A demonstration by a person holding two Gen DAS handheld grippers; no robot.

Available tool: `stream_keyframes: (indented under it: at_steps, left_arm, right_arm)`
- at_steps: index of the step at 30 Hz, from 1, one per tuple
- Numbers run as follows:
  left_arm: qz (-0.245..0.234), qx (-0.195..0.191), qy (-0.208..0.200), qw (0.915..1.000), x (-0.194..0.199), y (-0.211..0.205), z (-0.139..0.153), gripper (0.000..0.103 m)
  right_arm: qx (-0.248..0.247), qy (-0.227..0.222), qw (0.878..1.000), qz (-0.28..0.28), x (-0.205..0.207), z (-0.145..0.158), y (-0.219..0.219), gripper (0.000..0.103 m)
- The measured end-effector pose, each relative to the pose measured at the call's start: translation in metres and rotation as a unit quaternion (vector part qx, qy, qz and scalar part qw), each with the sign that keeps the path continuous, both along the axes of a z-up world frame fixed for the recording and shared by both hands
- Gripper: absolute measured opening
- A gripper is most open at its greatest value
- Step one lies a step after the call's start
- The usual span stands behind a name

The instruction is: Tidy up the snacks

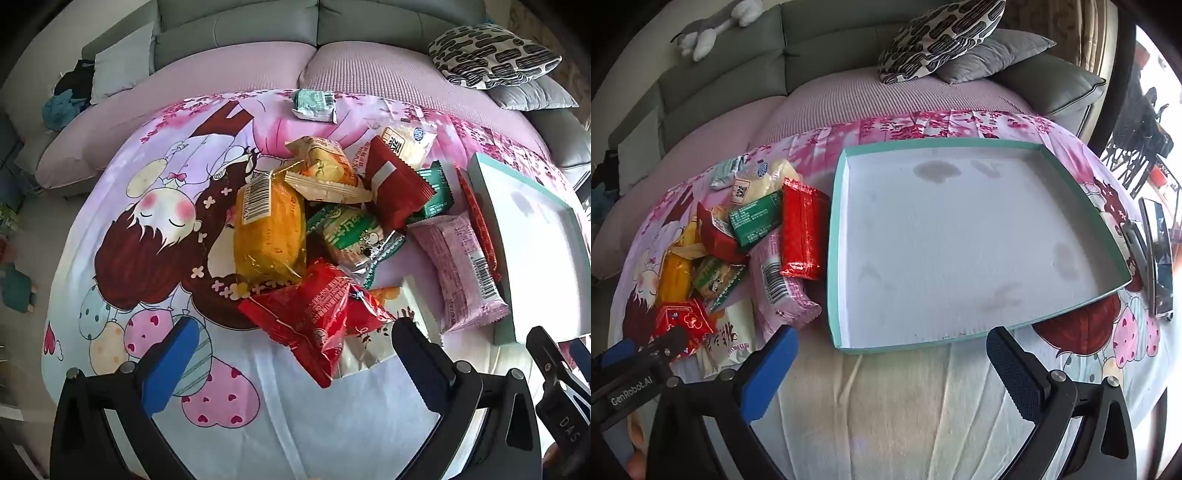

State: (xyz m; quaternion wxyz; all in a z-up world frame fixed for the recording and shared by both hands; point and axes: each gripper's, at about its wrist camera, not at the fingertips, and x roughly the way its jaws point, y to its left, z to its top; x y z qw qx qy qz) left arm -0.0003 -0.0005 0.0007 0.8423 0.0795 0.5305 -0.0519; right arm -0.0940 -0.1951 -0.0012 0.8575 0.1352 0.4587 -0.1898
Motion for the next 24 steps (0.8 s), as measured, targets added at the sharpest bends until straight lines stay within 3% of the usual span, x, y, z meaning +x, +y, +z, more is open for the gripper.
stream_keyframes:
  at_steps: [24]
  left_arm:
    - [-0.014, -0.008, 0.003, 0.9999, 0.0015, 0.0001, -0.0034, 0.103]
  right_arm:
    - [-0.001, 0.010, 1.000, -0.007, -0.0012, -0.0009, -0.0021, 0.103]
